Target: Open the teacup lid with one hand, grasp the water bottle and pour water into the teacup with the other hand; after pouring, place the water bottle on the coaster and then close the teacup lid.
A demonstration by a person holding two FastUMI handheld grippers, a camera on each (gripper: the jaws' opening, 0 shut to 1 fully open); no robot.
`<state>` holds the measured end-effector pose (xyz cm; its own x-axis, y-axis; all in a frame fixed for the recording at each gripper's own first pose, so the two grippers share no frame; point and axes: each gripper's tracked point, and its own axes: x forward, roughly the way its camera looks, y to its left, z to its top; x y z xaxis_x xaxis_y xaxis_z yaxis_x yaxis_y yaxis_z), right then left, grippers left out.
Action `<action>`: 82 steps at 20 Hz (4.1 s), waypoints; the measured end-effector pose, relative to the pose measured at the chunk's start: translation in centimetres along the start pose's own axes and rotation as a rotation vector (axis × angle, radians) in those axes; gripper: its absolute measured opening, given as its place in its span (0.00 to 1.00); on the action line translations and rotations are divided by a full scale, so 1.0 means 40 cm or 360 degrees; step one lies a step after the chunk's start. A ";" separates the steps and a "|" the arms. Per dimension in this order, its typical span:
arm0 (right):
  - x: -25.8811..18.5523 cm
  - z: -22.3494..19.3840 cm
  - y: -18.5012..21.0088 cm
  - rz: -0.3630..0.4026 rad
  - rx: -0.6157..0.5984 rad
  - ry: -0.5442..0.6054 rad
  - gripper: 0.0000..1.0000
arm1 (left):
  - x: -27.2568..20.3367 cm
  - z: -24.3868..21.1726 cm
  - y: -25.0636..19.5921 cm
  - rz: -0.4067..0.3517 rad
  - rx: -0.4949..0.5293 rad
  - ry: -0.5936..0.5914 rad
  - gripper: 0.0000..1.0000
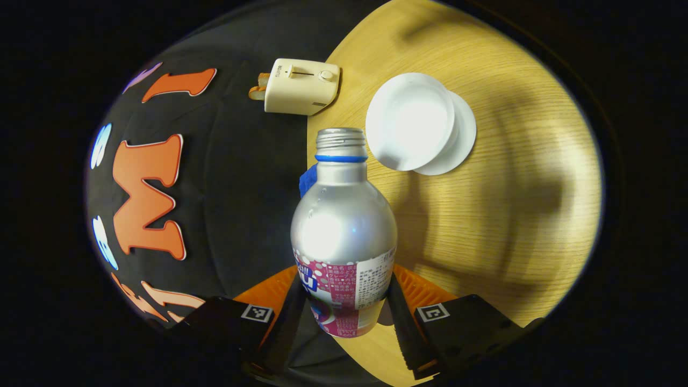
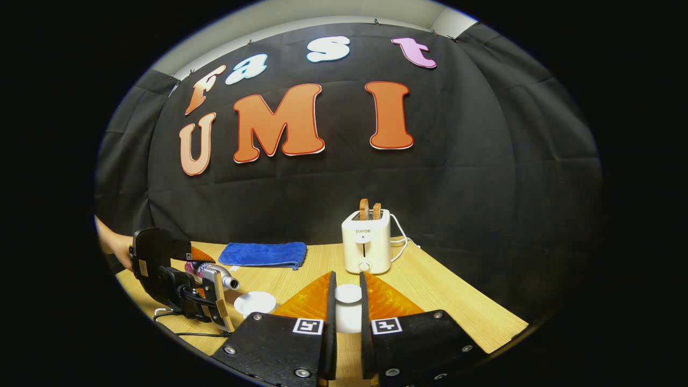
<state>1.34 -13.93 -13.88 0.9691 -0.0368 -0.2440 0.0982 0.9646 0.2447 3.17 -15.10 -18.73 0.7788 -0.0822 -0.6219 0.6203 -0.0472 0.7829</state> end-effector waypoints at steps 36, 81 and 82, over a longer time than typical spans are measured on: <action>0.026 -0.020 -0.029 0.0010 0.0023 0.0025 0.18 | -0.017 -0.003 0.144 0.0118 0.0756 0.0126 0.83; 0.038 -0.030 0.046 0.0112 0.0042 0.0056 0.18 | -0.047 0.048 0.154 0.0200 0.0835 0.0038 0.82; 0.036 -0.028 0.048 0.0110 0.0051 0.0053 0.18 | -0.042 0.042 0.150 0.0195 0.0766 0.0025 0.83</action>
<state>2.69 -11.85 -14.80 0.9658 0.0388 -0.2565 0.0391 0.9557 0.2919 5.44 -16.92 -12.96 0.8470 -0.1010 -0.5219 0.4131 -0.4929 0.7658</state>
